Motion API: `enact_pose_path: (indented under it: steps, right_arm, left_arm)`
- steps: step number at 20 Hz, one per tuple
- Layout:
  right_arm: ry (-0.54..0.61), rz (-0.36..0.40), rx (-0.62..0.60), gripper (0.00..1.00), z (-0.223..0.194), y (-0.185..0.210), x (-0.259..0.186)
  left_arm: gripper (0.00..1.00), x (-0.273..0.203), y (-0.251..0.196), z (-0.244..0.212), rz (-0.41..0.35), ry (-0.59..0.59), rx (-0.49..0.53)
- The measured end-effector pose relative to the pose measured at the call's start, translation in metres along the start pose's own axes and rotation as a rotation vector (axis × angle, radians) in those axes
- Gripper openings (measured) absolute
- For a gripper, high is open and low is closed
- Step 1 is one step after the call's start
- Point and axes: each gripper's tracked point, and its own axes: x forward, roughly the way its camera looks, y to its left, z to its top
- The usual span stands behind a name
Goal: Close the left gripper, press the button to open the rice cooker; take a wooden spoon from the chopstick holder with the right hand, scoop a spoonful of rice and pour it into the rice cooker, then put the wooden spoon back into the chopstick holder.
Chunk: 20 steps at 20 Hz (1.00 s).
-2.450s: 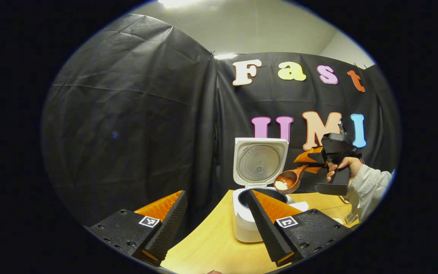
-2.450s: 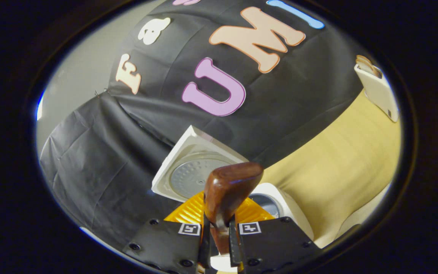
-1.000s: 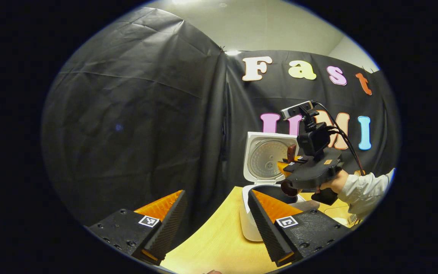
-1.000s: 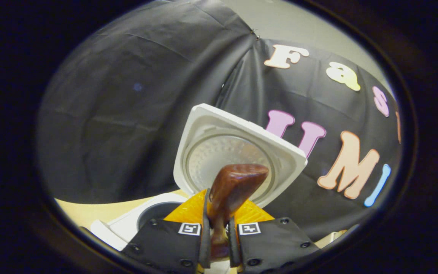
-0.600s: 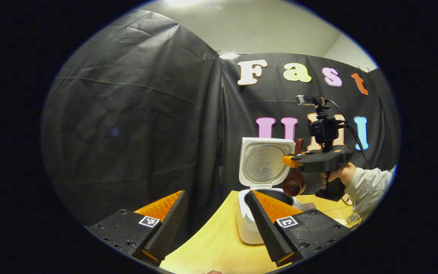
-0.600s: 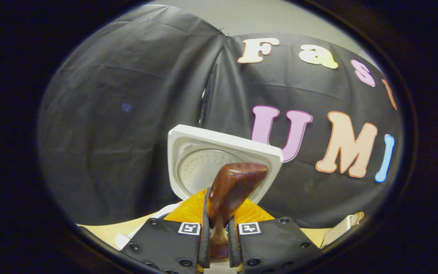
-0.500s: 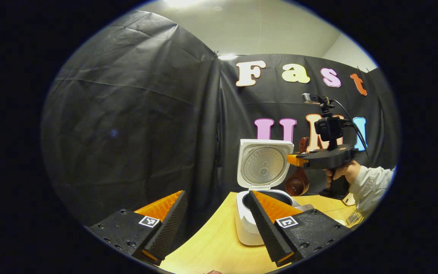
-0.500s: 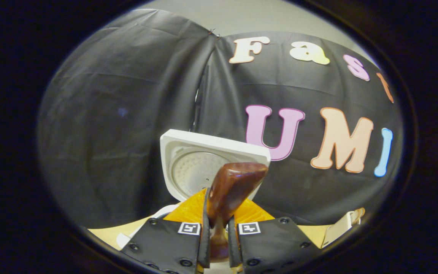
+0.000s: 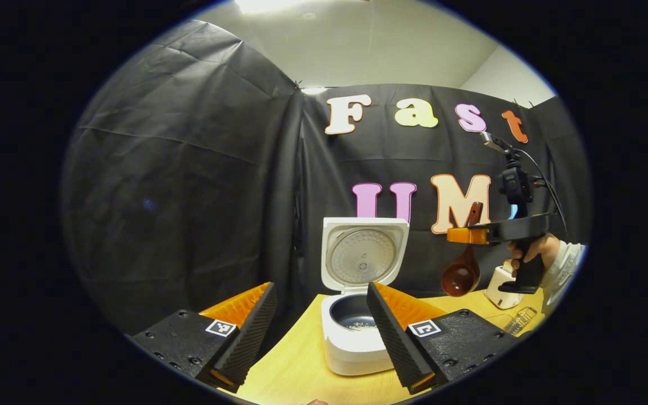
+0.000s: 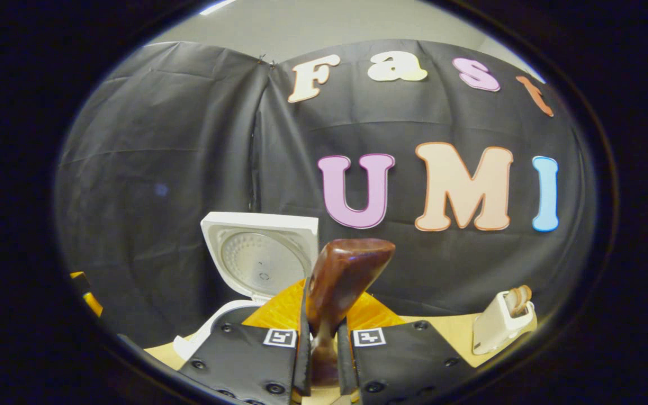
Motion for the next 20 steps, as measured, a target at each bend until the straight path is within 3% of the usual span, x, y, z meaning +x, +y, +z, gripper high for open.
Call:
enact_pose_path:
  steps: [5,20]
  right_arm:
    - [0.012,-0.066,0.015,0.22,-0.011,-0.049,-0.02]
    - [0.096,-0.378,0.062,0.22,-0.069,-0.24,-0.115]
  left_arm:
    - [0.92,0.026,-0.024,0.02,-0.043,-0.024,-0.025]
    - [0.95,0.04,-0.106,0.035,-0.161,-0.053,-0.008]
